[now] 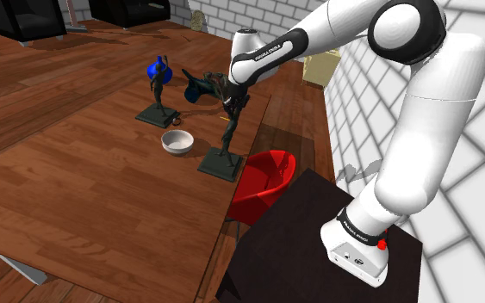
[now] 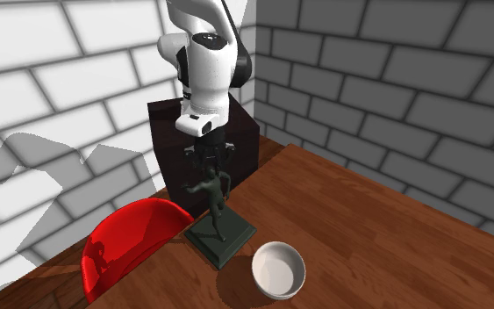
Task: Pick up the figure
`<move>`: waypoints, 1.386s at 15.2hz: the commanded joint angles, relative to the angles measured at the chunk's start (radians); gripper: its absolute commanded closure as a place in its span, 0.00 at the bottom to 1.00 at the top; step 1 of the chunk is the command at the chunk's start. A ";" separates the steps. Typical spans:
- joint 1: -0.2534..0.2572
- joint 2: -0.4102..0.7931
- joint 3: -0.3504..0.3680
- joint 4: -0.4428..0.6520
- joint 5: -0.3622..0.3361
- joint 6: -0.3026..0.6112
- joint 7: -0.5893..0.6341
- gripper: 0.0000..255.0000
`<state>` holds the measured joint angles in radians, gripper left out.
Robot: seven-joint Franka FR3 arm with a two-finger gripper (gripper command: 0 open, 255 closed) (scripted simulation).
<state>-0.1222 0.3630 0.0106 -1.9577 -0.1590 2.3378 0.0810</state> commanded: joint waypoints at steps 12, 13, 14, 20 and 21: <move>-0.001 -0.059 0.004 0.028 0.011 -0.087 -0.014 1.00; -0.001 -0.066 0.005 0.032 0.012 -0.098 -0.015 1.00; -0.001 -0.073 0.005 0.037 0.013 -0.109 -0.017 1.00; -0.001 -0.106 0.007 0.064 0.019 -0.169 -0.026 1.00; -0.001 -0.106 0.007 0.064 0.019 -0.169 -0.026 1.00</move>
